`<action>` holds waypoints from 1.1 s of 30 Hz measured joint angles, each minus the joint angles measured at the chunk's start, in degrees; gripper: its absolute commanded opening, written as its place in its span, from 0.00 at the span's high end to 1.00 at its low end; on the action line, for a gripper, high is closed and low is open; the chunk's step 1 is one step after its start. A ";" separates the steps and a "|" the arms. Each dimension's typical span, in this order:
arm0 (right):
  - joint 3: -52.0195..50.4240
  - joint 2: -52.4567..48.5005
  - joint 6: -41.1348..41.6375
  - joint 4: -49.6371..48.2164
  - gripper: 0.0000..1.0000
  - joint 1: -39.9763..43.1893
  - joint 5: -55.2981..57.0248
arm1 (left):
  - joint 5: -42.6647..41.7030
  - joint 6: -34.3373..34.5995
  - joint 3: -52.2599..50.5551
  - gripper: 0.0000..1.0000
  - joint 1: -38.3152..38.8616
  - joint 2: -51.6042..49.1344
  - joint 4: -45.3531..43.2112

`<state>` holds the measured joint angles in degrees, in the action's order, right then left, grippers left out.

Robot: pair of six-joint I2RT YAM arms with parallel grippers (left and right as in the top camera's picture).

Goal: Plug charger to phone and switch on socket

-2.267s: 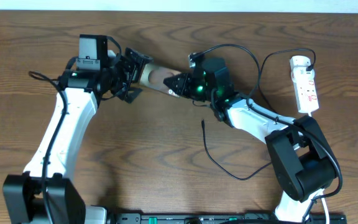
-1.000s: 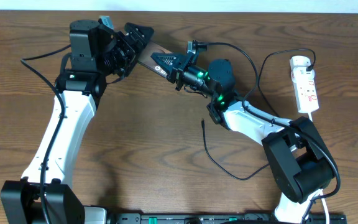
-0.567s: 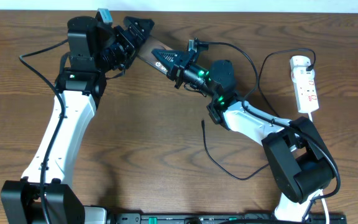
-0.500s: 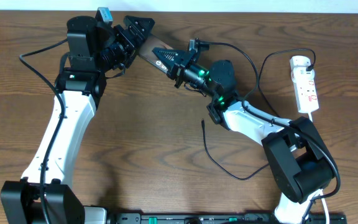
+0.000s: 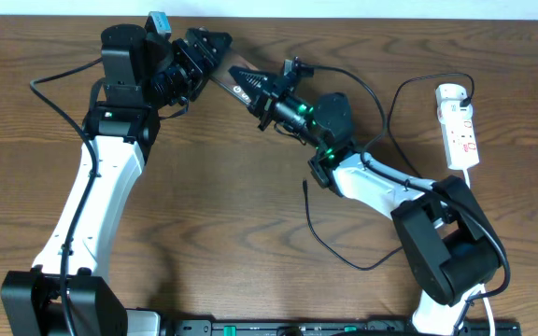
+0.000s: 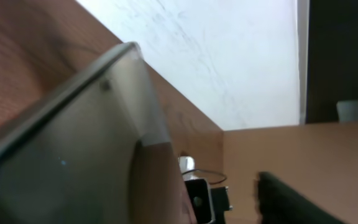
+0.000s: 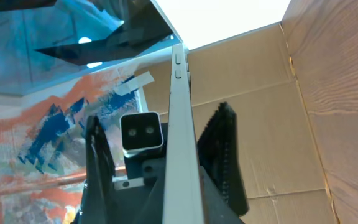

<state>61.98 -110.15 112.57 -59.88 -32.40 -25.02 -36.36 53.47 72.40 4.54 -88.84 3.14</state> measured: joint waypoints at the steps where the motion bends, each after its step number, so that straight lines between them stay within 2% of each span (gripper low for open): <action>1: 0.00 0.00 0.02 0.00 0.98 -0.13 0.02 | -0.09 0.00 0.00 0.53 0.00 -0.02 -0.02; 10: 0.00 0.00 0.44 -0.28 0.98 -0.26 0.52 | -0.81 0.07 -0.02 0.55 0.00 -0.22 -0.20; 15: 0.00 0.00 0.48 -0.55 0.98 -0.50 1.09 | -0.81 0.07 -0.02 0.68 -0.11 -0.31 -0.20; 25: 0.00 -0.02 0.85 -2.01 0.99 -1.18 2.08 | -0.83 0.22 0.00 0.69 -0.31 -0.42 -0.37; 33: 0.00 -0.02 1.01 -2.91 0.98 -1.88 2.16 | -0.83 0.02 0.00 0.77 -0.31 -0.42 -0.42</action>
<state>61.98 -110.17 113.58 -62.78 -34.28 -22.85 -37.19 53.49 72.40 4.23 -89.25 2.72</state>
